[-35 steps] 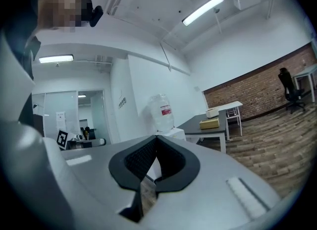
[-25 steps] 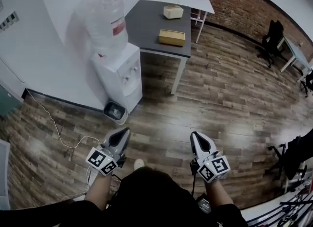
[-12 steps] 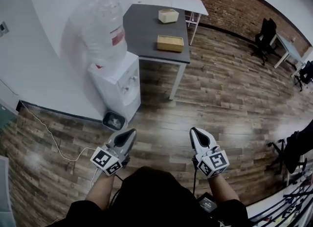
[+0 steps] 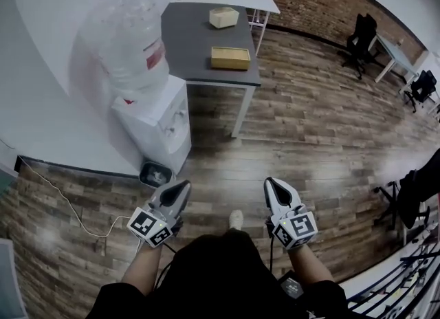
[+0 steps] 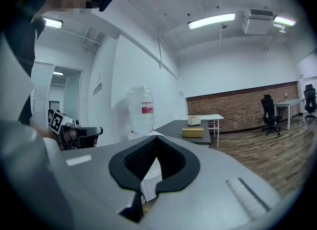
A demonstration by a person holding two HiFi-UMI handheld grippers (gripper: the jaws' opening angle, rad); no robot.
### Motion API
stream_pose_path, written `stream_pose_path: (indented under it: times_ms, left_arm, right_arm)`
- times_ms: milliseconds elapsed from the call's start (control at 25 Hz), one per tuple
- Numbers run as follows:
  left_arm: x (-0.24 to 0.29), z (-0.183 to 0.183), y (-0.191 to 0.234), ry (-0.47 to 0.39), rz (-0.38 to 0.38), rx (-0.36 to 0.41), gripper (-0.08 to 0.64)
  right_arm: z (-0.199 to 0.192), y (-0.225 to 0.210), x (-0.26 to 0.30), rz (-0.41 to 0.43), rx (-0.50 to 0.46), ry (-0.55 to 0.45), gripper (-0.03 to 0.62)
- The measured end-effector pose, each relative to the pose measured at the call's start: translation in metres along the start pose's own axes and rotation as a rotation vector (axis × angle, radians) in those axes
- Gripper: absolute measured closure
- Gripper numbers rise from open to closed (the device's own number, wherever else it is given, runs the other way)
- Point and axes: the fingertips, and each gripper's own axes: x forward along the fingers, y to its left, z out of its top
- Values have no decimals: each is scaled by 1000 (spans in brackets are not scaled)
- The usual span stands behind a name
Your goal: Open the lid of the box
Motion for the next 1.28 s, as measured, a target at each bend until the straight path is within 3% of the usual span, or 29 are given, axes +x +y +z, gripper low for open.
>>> stream_pose_path:
  times_ms: [400, 720, 960, 1280]
  left_arm:
    - [44, 7, 34, -3, 18, 16, 560]
    - [91, 19, 68, -24, 67, 21, 560]
    - [136, 19, 82, -24, 81, 29, 560]
    - [187, 18, 92, -26, 137, 41, 560]
  right_arm:
    - [-2, -51, 39, -79, 31, -44, 591]
    - [11, -80, 97, 14, 24, -58, 591]
    - [7, -110, 127, 61, 31, -10, 591]
    - [21, -169, 143, 75, 45, -19, 591]
